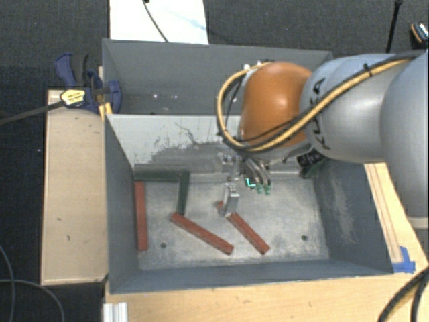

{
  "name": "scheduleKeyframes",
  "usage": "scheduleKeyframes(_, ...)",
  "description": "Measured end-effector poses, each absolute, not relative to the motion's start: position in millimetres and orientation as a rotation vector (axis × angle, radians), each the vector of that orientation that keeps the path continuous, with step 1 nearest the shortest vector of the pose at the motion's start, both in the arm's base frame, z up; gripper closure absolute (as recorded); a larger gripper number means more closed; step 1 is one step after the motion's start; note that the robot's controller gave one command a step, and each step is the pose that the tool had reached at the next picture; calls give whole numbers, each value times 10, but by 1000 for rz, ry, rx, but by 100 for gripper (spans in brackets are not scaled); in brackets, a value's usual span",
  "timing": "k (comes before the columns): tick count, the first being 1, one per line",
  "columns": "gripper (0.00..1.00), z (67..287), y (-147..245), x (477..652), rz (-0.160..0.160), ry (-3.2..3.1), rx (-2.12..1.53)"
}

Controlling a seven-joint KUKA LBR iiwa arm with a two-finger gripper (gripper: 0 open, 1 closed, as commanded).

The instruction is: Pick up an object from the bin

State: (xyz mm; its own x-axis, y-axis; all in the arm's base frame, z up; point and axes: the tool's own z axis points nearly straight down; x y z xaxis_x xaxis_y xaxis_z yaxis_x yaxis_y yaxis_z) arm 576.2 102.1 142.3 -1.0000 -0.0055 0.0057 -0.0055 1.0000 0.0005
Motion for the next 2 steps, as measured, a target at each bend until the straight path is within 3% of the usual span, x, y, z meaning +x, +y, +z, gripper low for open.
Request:
scheduleKeyframes(1,0,685,441,5836,1,-3133,198)
scheduleKeyframes(2,0,953,664,4993,-2,-3139,-79)
